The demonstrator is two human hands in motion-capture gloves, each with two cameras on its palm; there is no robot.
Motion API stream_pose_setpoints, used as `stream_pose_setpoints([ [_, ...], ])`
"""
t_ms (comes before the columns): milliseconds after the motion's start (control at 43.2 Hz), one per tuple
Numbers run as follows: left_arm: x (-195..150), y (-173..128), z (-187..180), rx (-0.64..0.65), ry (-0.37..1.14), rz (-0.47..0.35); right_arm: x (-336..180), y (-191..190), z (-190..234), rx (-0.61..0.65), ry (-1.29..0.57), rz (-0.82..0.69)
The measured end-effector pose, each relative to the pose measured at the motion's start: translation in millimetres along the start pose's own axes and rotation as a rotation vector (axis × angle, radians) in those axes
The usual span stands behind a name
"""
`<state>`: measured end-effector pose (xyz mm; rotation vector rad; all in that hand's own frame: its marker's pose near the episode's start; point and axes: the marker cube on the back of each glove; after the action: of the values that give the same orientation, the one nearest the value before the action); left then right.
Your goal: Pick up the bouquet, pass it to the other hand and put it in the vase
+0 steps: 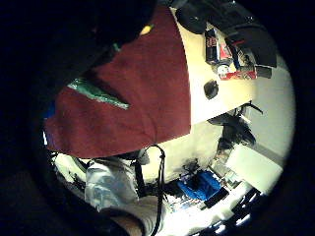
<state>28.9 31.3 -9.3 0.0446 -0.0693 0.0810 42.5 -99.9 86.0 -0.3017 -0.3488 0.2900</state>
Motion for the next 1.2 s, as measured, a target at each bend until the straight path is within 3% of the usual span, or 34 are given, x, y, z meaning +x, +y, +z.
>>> stream_pose_setpoints([
  [69, 2, 1, -1, 0.004, 0.011, 0.008, 1, -23, 17, 0.119, 0.042, -0.105],
  [185, 3, 0, 3, 0.003, 0.015, 0.013, 1, -29, 41, 0.052, 0.071, -0.130],
  [301, 3, 0, 5, -0.006, 0.015, 0.018, 9, -20, 62, -0.111, 0.094, -0.022],
  [394, 1, 0, 6, -0.011, 0.014, 0.010, 13, -42, 76, -0.021, 0.069, -0.115],
  [556, -1, -1, 8, -0.011, 0.016, 0.002, 21, -56, 101, -0.037, 0.065, -0.110],
  [741, -4, -2, 13, -0.022, 0.018, 0.000, 14, -10, 100, -0.058, 0.067, -0.099],
  [880, -4, -3, 14, -0.027, 0.024, 0.000, 16, -10, 106, -0.053, 0.065, -0.072],
  [1042, -5, -4, 14, -0.024, 0.020, -0.002, 19, -23, 110, 0.037, 0.096, -0.026],
  [1204, -5, -3, 16, -0.031, 0.019, -0.003, 15, -22, 116, 0.014, 0.074, -0.085],
])
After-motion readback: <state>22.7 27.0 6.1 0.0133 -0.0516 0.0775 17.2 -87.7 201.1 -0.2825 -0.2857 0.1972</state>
